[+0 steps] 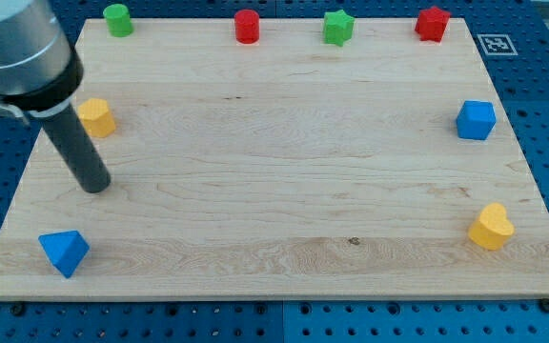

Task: Place the yellow heart to the bottom center of the board

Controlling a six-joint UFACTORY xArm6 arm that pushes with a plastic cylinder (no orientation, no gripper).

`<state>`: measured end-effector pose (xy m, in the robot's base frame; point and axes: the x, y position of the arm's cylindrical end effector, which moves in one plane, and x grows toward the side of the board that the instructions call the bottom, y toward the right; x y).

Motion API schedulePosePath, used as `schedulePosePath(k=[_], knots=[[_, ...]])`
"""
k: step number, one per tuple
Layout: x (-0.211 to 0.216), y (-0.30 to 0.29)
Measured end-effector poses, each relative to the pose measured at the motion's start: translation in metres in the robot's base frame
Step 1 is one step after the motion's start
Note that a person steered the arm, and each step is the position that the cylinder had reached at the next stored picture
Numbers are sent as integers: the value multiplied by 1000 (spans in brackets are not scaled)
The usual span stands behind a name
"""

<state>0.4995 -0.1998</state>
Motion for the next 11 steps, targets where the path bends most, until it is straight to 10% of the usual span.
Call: schedulePosePath(k=[11], knots=[[18, 289]])
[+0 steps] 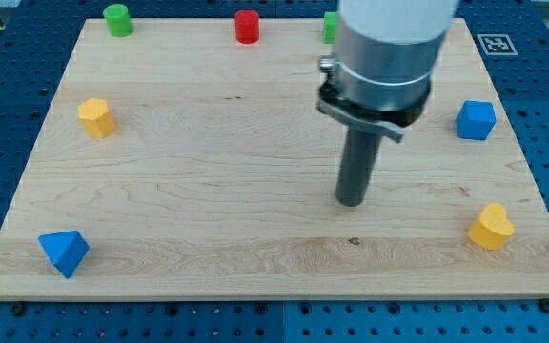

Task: Place the yellow heart to the bottom center of the board

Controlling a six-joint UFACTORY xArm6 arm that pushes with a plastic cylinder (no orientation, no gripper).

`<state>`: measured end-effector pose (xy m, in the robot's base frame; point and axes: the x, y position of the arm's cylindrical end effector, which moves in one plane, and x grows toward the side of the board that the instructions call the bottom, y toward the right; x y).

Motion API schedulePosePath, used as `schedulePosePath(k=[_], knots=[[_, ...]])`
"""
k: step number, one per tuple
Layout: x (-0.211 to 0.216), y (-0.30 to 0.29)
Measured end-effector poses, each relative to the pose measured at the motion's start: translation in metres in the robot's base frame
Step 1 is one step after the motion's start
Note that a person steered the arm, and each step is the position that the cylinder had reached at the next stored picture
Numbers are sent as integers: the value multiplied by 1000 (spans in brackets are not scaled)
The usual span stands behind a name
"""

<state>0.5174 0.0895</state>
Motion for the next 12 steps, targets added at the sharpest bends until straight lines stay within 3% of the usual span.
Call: schedulePosePath(k=[5, 6, 9, 12], knots=[[-1, 195], [13, 204], [33, 133], [68, 121]])
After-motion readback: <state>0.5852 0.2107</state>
